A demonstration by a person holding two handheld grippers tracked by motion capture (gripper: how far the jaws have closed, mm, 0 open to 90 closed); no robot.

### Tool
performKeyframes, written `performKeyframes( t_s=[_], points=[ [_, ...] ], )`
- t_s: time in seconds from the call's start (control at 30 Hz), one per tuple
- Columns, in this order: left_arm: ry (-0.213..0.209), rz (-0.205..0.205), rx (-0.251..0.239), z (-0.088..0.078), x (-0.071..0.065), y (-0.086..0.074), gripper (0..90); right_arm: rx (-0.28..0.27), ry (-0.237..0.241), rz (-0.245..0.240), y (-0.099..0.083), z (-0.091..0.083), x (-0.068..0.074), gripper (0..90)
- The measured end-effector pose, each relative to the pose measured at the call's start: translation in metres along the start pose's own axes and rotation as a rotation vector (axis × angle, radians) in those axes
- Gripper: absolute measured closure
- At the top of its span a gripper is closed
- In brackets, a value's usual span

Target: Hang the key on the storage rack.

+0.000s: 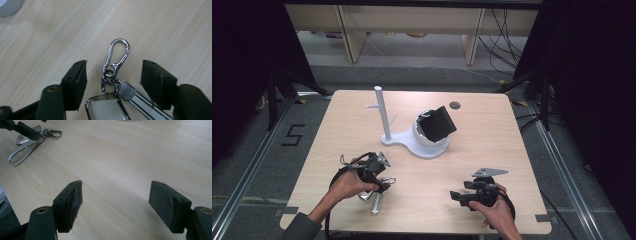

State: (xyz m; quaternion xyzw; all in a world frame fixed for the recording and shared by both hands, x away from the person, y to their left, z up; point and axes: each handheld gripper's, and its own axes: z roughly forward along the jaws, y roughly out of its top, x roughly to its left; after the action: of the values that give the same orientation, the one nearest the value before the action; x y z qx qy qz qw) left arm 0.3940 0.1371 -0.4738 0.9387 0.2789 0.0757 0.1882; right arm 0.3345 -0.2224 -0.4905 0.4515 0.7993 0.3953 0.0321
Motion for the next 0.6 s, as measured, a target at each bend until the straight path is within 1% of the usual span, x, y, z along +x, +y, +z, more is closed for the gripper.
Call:
performKeyframes(
  t_s=[0.03,0.07,0.1,0.13,0.17,0.2,0.23,0.27,0.33,0.4,0.53,0.6],
  points=[
    [-0.003,0.01,0.011,0.002,0.0,0.002,39.7,0.009,0.007,0.035,0.0,-0.001,0.003,27.8],
    [-0.003,0.021,0.025,0.002,0.001,0.003,40.0,0.003,-0.006,0.015,0.0,0.0,0.002,27.8],
    [-0.002,0.023,0.033,0.004,0.001,0.004,40.1,0.008,-0.002,0.016,0.0,0.0,0.002,27.8],
    [-0.002,0.037,0.044,0.005,0.002,0.005,40.3,0.003,0.007,0.008,0.0,0.0,0.002,27.8],
    [-0.002,0.011,0.033,0.008,0.0,0.004,41.0,0.002,-0.001,0.003,0.0,0.0,0.002,27.8],
    [-0.003,0.026,0.045,0.008,0.001,0.006,42.7,0.007,0.0,0.014,0.0,0.0,0.002,27.8],
    [-0.004,0.027,0.052,0.009,0.0,0.007,44.7,0.005,-0.001,0.02,0.0,0.0,0.003,27.9],
    [-0.003,0.033,0.055,0.01,0.0,0.008,45.4,0.003,0.001,0.005,0.0,0.0,0.002,27.8],
    [-0.005,0.04,0.068,0.01,0.0,0.01,47.5,-0.004,0.016,0.011,0.0,0.001,0.002,28.0],
    [-0.005,0.04,0.072,0.011,0.001,0.012,48.3,0.001,-0.001,0.002,0.0,0.0,0.002,28.2],
    [-0.022,0.046,0.099,0.013,0.002,0.013,52.2,0.001,0.011,0.003,0.0,0.0,0.002,28.4],
    [-0.017,0.044,0.107,0.014,0.003,0.013,52.2,0.006,0.013,0.017,0.0,-0.001,0.002,28.4]
  ],
)
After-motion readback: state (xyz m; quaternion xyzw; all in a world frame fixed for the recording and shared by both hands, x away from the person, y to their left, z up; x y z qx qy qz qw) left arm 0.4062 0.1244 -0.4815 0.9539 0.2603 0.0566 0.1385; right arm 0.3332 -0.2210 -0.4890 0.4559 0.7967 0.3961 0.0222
